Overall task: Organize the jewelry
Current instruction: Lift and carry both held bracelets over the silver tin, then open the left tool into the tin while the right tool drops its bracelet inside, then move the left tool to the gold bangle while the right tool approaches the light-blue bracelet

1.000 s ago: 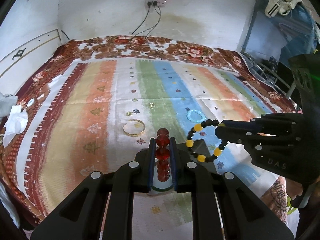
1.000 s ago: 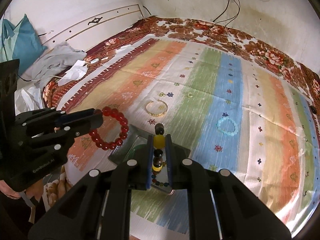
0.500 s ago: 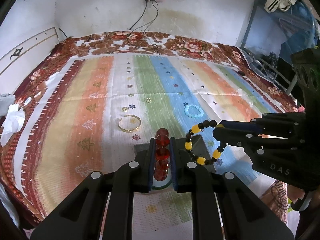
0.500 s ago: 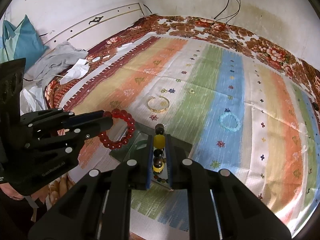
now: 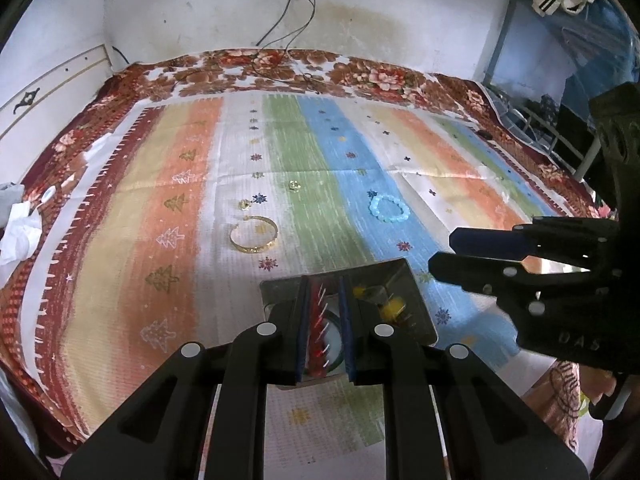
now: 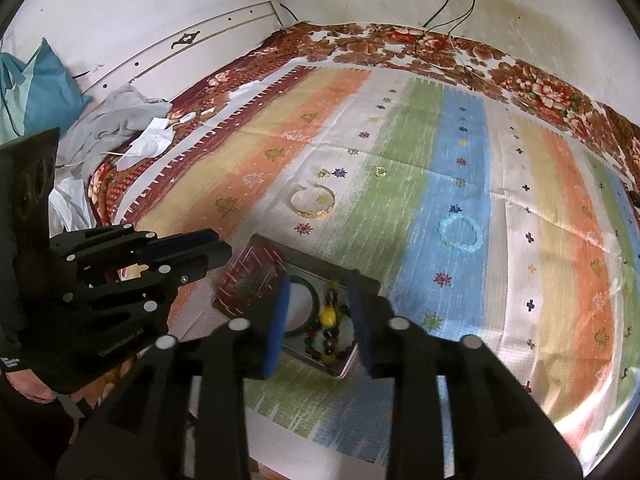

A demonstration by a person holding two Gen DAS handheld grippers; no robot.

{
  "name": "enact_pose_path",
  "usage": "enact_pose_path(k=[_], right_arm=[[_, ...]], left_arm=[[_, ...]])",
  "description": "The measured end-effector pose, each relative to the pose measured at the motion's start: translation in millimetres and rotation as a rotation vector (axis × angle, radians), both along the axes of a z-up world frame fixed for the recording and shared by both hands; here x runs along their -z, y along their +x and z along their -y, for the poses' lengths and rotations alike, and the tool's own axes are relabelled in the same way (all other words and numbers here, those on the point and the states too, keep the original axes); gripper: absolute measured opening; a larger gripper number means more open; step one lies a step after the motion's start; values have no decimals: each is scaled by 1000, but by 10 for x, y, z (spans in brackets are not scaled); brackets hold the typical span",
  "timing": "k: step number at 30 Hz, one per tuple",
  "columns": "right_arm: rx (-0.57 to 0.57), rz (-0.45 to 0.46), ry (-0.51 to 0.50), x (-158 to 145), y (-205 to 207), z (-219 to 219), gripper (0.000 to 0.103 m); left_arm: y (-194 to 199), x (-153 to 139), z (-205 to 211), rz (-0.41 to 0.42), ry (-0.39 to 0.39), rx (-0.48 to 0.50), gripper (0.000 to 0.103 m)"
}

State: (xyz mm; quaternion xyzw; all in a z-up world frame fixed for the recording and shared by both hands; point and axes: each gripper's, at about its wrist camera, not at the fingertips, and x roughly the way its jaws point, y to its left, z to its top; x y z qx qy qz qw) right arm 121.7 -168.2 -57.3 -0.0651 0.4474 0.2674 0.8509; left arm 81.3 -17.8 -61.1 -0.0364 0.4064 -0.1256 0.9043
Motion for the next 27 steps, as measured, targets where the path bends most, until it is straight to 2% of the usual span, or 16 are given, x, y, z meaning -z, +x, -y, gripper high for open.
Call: enact_pose_path(k=[10, 21, 27], right_arm=[[11, -6, 2, 51, 58, 50, 33], [57, -32, 6, 168, 315, 200, 33], [82, -47, -5, 267, 493, 291, 33]], left_arm=[[64, 34, -85, -7, 20, -33, 13], [289, 105, -294, -26, 41, -76, 14], [441, 183, -322, -44, 52, -84, 23]])
